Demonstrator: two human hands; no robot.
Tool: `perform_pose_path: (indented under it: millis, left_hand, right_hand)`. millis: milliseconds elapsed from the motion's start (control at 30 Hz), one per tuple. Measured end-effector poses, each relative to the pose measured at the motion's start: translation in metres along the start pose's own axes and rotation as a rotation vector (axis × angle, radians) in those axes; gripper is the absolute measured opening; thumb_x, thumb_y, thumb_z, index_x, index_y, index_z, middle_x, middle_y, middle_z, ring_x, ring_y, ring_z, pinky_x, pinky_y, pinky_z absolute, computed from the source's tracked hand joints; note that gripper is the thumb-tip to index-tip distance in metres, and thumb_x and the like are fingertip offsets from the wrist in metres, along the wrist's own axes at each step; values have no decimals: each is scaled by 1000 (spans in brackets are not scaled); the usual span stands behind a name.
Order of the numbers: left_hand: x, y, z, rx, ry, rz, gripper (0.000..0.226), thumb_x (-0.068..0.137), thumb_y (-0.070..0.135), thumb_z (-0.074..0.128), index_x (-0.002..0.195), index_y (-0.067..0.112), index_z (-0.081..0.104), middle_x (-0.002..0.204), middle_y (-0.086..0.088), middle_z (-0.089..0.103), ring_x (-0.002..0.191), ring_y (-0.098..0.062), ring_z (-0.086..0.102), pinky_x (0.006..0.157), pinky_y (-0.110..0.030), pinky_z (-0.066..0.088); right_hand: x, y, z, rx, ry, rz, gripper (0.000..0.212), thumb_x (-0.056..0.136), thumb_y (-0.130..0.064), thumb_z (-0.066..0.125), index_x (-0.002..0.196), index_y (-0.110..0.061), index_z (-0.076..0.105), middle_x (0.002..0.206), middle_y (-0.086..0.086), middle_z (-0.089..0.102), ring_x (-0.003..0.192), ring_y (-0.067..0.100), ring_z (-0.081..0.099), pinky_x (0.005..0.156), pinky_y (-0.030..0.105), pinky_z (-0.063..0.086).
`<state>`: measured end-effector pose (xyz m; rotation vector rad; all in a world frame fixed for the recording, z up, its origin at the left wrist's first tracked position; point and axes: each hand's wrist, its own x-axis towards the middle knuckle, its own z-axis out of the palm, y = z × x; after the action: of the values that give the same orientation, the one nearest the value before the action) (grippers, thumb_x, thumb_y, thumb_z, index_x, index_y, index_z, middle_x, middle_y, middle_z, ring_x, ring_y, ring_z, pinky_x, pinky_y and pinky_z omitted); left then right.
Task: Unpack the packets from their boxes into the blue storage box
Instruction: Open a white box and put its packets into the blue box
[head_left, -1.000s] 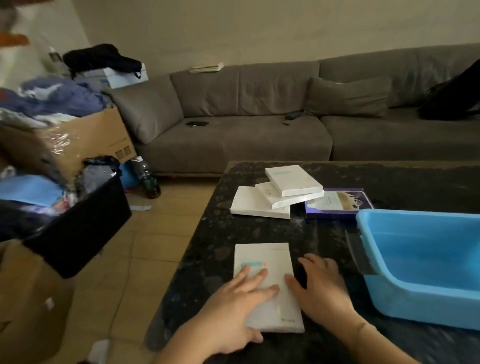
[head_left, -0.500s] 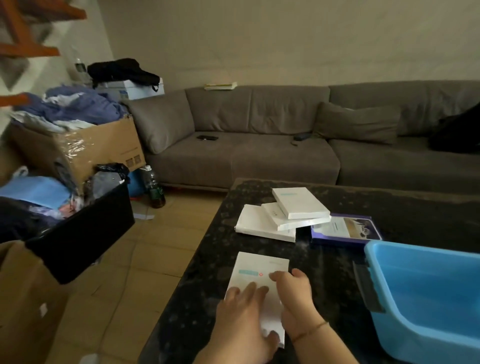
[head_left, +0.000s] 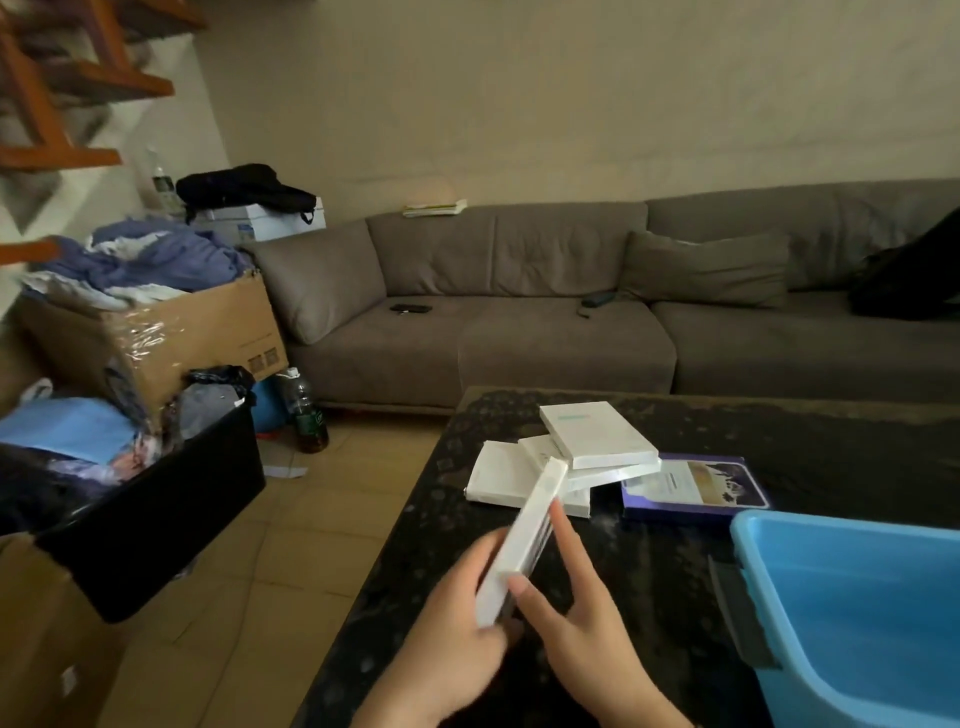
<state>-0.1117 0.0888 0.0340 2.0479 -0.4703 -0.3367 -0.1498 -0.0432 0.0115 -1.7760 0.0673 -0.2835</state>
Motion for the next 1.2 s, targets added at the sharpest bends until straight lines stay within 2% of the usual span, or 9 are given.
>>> perform_pose_path:
  millis: [100, 233, 333, 400, 467, 633, 800, 967, 1200]
  left_hand:
    - [3, -8, -14, -278, -107, -26, 75, 77, 18, 79, 132, 55, 44, 131, 16, 59, 122, -10, 58, 99, -39, 53]
    - [15, -3, -7, -301, -59, -108, 77, 70, -6, 71, 122, 47, 54, 115, 10, 70, 108, -17, 67, 88, -42, 58]
    - [19, -4, 6, -443, 41, -172, 48, 82, 4, 71, 119, 33, 60, 106, 2, 74, 98, -22, 71, 89, -48, 57]
    - [18, -3, 7, -514, 51, -180, 38, 84, 10, 74, 117, 25, 61, 102, -3, 75, 92, -25, 73, 86, -47, 58]
    - [16, -3, 4, -581, 17, -154, 39, 83, 5, 72, 117, 19, 58, 103, -7, 75, 94, -28, 73, 87, -49, 57]
    - [14, -8, -4, -772, -117, -100, 55, 77, 1, 75, 126, 13, 53, 115, -18, 70, 106, -38, 68, 93, -57, 51]
    - [13, -8, -9, -800, -122, 36, 54, 73, 0, 73, 123, 15, 59, 117, -24, 67, 107, -45, 65, 90, -59, 52]
    - [9, -6, -9, -731, -121, 136, 46, 73, -1, 72, 112, 22, 68, 110, -23, 69, 102, -44, 67, 84, -53, 56]
    - [7, -4, -9, -692, -137, 182, 42, 74, 0, 72, 111, 21, 70, 109, -23, 70, 103, -41, 67, 84, -50, 57]
  right_hand:
    - [-3, 11, -8, -489, -50, -155, 74, 93, -51, 52, 135, -73, -5, 145, -46, -25, 139, -1, -33, 113, 48, -14]
    - [-4, 17, -21, -886, -187, -291, 63, 100, -42, 42, 135, -71, -2, 145, -36, -37, 132, 8, -49, 110, 47, -20]
    - [-2, 29, -29, -863, -168, -416, 58, 95, -33, 45, 144, -55, 25, 154, -39, -10, 144, 9, -30, 118, 43, -6]
    - [-2, 35, -37, -671, -8, -488, 50, 88, -26, 58, 136, -40, 52, 153, -35, 21, 151, 7, 4, 119, 37, 19]
    - [-1, 37, -47, -498, 187, -472, 46, 83, -17, 74, 123, -35, 64, 148, -30, 37, 146, 3, 24, 116, 28, 29]
    - [5, 14, -59, -183, 302, -224, 46, 72, -51, 70, 116, -56, 56, 143, -36, 38, 134, -4, 40, 102, 34, 49]
    - [8, 0, -50, -29, 222, -227, 61, 67, -49, 77, 122, -49, 52, 138, -20, 48, 122, 14, 57, 83, 40, 59]
    - [13, -8, -41, -139, 332, -246, 69, 57, -66, 78, 115, -46, 48, 120, -17, 55, 112, 13, 58, 83, 43, 56]
    - [14, -16, -38, -187, 452, -304, 46, 62, -65, 72, 100, -48, 53, 109, -20, 58, 101, 6, 59, 75, 39, 56]
